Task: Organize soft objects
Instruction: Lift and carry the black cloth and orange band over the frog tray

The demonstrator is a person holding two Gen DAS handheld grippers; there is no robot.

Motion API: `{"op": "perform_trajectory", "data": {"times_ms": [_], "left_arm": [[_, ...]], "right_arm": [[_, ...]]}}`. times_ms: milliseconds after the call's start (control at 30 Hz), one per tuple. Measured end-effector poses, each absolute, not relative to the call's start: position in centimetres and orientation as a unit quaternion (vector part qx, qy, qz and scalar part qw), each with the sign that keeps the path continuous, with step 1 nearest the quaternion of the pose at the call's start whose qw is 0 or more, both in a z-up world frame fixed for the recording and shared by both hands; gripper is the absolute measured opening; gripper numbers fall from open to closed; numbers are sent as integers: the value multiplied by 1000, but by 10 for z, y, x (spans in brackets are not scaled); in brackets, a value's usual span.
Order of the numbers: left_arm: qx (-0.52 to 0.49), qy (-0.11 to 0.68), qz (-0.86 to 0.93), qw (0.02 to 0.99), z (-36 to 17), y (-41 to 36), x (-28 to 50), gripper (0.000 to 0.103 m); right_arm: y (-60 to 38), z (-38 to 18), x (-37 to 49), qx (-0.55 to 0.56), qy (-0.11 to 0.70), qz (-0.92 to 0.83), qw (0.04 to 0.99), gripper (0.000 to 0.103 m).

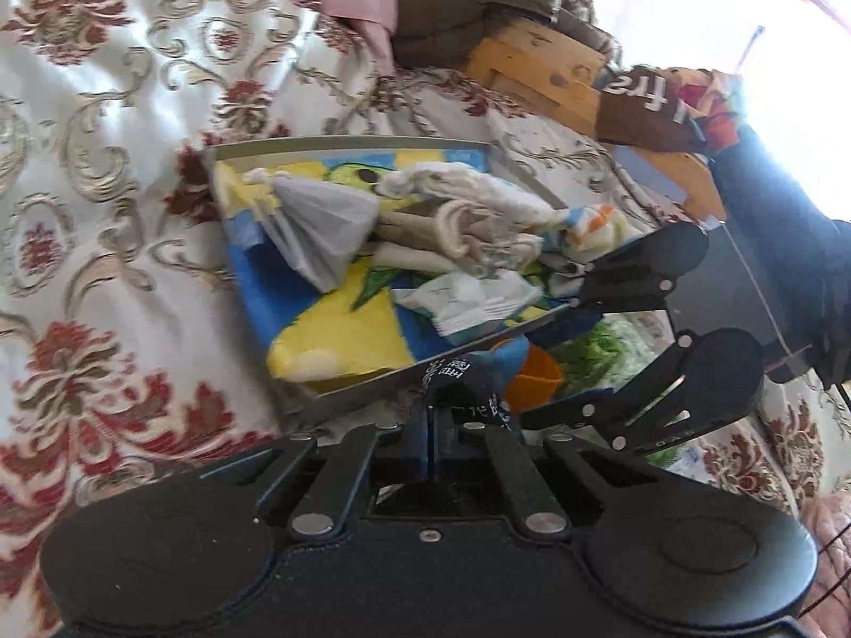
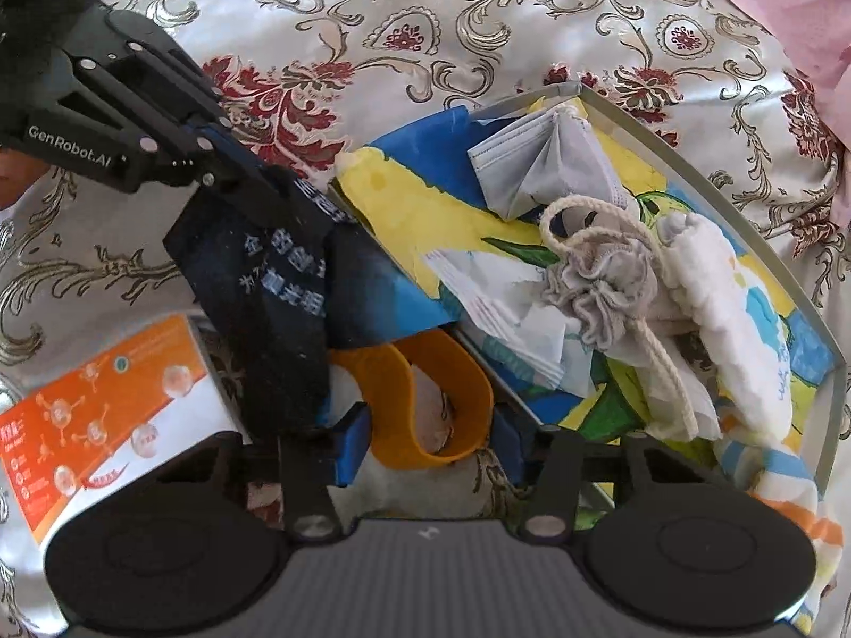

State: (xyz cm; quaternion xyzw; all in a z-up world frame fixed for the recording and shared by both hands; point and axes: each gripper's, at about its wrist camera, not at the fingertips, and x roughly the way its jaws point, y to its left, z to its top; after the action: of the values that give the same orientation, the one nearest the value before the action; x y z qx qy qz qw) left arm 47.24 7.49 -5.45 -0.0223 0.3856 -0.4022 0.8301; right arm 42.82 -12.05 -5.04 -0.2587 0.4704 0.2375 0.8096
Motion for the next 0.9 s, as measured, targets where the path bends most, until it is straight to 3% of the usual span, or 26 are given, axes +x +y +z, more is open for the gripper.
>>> {"op": "perform_trajectory", "data": {"times_ms": [267, 400, 533, 600, 700, 900], "left_arm": [[-27, 370, -350, 860, -48, 87, 477, 0], [-28, 368, -343, 864, -46, 85, 479, 0], [-22, 370, -345, 863, -46, 81, 476, 0], [-21, 370, -347, 862, -45, 79, 475, 0], [-18, 367, -349, 862, -43, 77, 472, 0], [-28, 354, -328, 875, -38, 76, 472, 0]], "right_arm": [[-126, -47, 425, -233, 469, 255, 813, 39], [-127, -55, 433, -224, 490, 265, 800, 57], [-120, -69, 439, -243, 498, 262, 790, 59], [-120, -70, 439, -237, 494, 260, 795, 52], [-121, -66, 435, -238, 483, 251, 804, 31], [-119, -51, 418, -258, 443, 248, 822, 17]]}}
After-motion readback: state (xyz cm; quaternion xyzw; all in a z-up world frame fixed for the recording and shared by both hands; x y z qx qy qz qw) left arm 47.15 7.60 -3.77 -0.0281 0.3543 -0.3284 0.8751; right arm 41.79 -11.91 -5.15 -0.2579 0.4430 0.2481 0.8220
